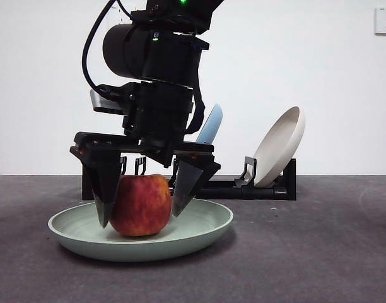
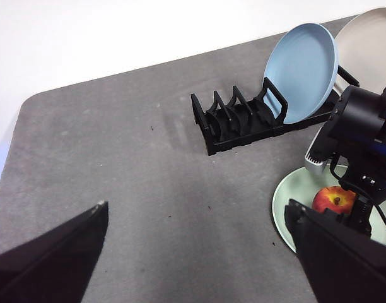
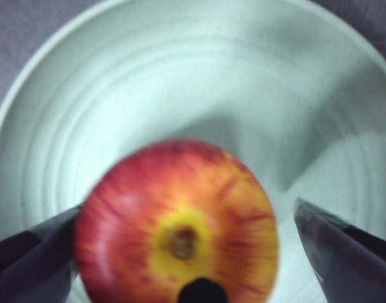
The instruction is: Take the green plate from the plate rack,put the plate on the table,take the apple from the table,put the apple in the plate
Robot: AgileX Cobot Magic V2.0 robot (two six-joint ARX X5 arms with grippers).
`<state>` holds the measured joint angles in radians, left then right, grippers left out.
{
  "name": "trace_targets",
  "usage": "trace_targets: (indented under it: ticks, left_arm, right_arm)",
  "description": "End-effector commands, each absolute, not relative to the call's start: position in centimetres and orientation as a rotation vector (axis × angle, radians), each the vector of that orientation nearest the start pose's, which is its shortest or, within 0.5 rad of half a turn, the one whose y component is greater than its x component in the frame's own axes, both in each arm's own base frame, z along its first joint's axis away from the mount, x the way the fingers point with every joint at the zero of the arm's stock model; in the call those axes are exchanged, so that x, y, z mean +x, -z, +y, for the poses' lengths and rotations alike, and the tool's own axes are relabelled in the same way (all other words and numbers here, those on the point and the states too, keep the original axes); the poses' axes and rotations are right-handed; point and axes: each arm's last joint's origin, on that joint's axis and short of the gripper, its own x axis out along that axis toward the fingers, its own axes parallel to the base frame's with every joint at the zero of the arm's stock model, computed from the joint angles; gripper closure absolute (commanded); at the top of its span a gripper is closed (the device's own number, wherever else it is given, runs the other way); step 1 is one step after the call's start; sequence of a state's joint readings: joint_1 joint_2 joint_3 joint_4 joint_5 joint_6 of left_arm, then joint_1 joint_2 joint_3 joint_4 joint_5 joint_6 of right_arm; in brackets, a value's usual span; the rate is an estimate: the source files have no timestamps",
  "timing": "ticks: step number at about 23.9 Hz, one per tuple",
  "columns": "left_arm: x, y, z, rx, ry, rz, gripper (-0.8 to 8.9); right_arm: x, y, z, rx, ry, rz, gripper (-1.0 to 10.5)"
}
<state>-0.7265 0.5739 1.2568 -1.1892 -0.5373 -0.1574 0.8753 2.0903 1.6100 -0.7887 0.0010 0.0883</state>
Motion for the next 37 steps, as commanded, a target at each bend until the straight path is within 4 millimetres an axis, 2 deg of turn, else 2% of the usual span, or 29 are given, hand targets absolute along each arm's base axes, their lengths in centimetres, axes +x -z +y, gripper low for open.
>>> trace_targets:
  ticks: [1, 5, 10, 12, 16, 19, 21, 23, 25, 29, 34, 37]
  left_arm:
    - [3.4, -40.3, -1.1, 0.110, 0.172, 0.427, 3.46]
    - [3.7, -40.4, -1.4, 0.094, 0.190, 0.426, 3.46]
    - [4.7, -40.7, -2.4, 0.078, 0.223, 0.419, 3.47]
    - [5.3, -40.8, -3.0, 0.091, 0.222, 0.423, 3.64]
    - [6.8, -40.8, -4.3, 0.148, 0.227, 0.439, 5.87]
    - [7.9, -40.8, -5.3, 0.208, 0.237, 0.441, 8.18]
    - [8.6, -40.9, -5.9, 0.238, 0.246, 0.429, 8.23]
    - [9.1, -41.0, -6.3, 0.255, 0.255, 0.409, 8.22]
    - [9.4, -41.2, -6.6, 0.257, 0.258, 0.387, 8.23]
    - [9.4, -40.5, -6.6, 0.256, 0.254, 0.375, 8.23]
    - [8.5, -37.7, -5.9, 0.202, 0.282, 0.348, 8.22]
    - [8.5, -37.2, -6.0, 0.200, 0.292, 0.405, 8.16]
  right_arm:
    - [27.5, -19.2, 32.2, -0.469, -0.693, 1.179, 3.8]
    - [27.2, -22.3, 31.3, -0.435, -0.701, 1.121, 3.8]
    - [25.6, -27.8, 29.1, -0.402, -0.718, 1.037, 3.9]
    - [24.9, -30.0, 27.9, -0.386, -0.723, 0.993, 4.2]
    - [23.3, -34.2, 25.1, -0.350, -0.728, 0.903, 5.9]
    - [22.1, -36.9, 22.6, -0.335, -0.722, 0.845, 7.9]
    - [21.3, -38.4, 20.7, -0.340, -0.716, 0.813, 9.3]
    - [20.4, -39.8, 19.0, -0.338, -0.705, 0.781, 9.6]
    - [19.9, -40.7, 17.5, -0.319, -0.683, 0.758, 9.6]
    - [18.2, -42.8, 12.3, -0.264, -0.566, 0.643, 9.6]
    - [15.8, -41.4, 8.2, -0.202, -0.460, 0.560, 9.6]
    - [15.6, -41.6, 7.7, -0.173, -0.431, 0.548, 9.6]
